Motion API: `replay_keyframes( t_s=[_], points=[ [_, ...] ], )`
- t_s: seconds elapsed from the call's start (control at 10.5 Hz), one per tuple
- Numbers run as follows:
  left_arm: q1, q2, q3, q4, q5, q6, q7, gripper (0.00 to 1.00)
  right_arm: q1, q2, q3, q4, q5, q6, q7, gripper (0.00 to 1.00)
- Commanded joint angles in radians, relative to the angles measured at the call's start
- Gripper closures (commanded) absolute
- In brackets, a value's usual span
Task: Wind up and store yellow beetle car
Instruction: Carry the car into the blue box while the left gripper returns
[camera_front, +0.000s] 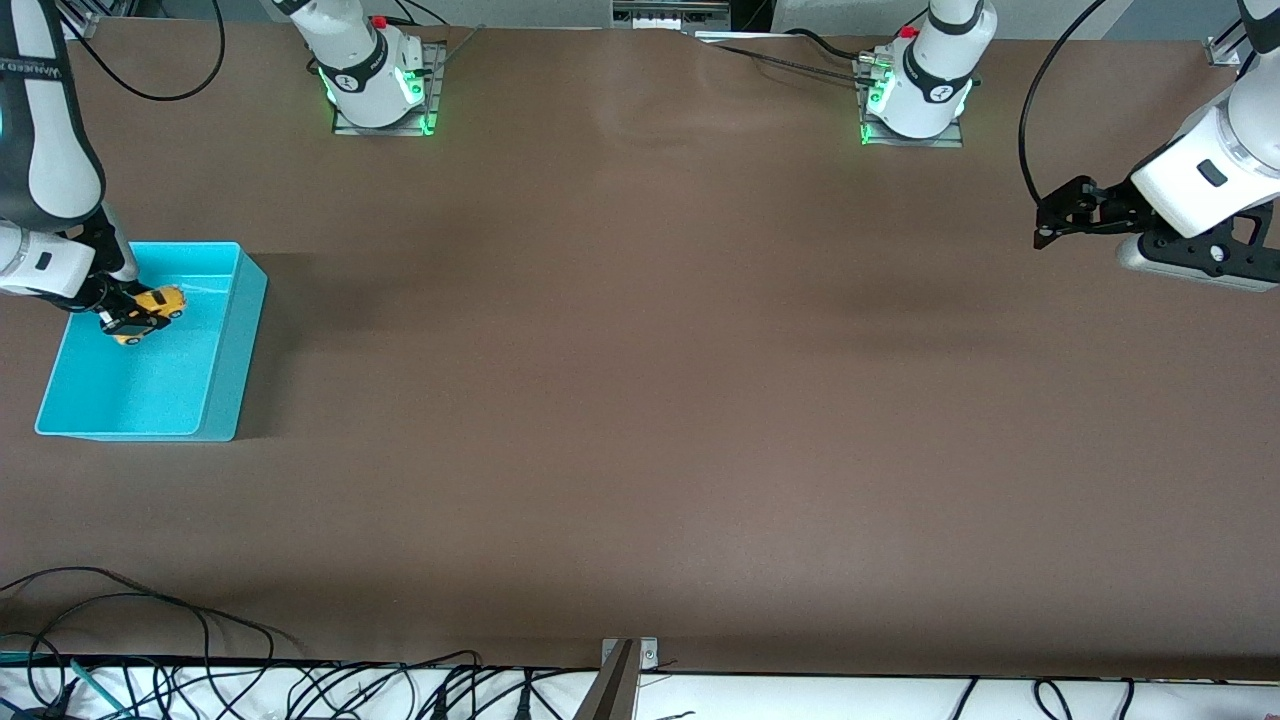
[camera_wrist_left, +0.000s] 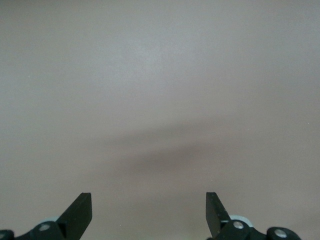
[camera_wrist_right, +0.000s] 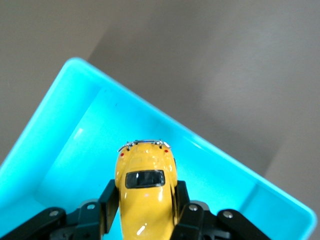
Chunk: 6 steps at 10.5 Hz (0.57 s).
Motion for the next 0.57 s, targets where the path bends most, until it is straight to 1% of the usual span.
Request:
replay_keyframes(
  t_s=[0.0,0.29,0.48],
  points=[
    [0.011,0.014,0.001,0.031,-0.017,-0.026,-0.003,0.00,-0.070,0.066,0.032,-0.001,-0.001,0.040,-0.146,0.97],
    [0.012,0.014,0.001,0.031,-0.015,-0.028,-0.005,0.00,-0.125,0.150,0.032,-0.001,0.001,0.086,-0.254,0.97],
    [0.012,0.014,0.001,0.031,-0.015,-0.028,-0.005,0.00,-0.148,0.170,0.032,0.001,0.001,0.109,-0.317,0.97]
  ],
)
